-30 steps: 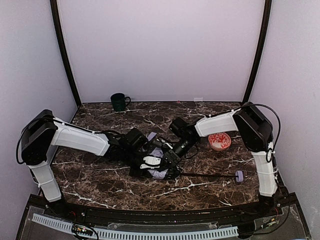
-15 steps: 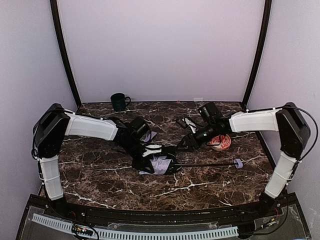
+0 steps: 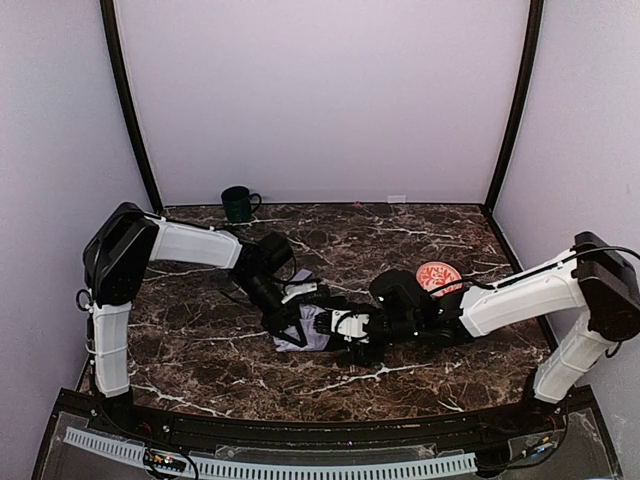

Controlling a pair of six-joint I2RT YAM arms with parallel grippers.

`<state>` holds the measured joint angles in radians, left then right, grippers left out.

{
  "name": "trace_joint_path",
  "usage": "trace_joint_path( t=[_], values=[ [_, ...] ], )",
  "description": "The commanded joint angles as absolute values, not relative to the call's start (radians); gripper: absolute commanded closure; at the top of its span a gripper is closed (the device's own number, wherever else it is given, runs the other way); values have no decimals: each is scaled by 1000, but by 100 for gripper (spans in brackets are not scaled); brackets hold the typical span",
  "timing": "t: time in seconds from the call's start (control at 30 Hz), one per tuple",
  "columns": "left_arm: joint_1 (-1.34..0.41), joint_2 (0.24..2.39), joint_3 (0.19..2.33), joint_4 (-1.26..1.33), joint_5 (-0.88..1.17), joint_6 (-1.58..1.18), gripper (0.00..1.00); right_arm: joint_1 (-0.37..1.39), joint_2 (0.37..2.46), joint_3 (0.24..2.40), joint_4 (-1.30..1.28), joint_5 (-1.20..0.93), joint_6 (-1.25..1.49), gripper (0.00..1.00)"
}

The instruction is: Put away the umbrella

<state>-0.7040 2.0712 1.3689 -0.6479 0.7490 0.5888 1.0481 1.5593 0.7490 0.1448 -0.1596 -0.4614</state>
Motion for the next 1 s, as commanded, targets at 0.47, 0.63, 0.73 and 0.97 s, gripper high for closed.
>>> trace_joint_path(
  t=[0.47, 0.63, 0.73, 0.97],
  values=[
    [-699, 2193, 1337, -849, 733, 579, 96, 1078, 1884, 980, 86, -32, -731, 52],
    [-679, 2149, 1365, -817, 773, 546, 62, 1072, 1899, 1006, -36, -39, -616, 74],
    [-651, 2025, 1326, -679, 731, 474, 44, 1050, 1899, 1006, -112, -114, -546, 79],
    [-567, 1640, 1035, -228, 641, 409, 1, 1005, 1939, 1017, -221, -224, -410, 84]
  ],
)
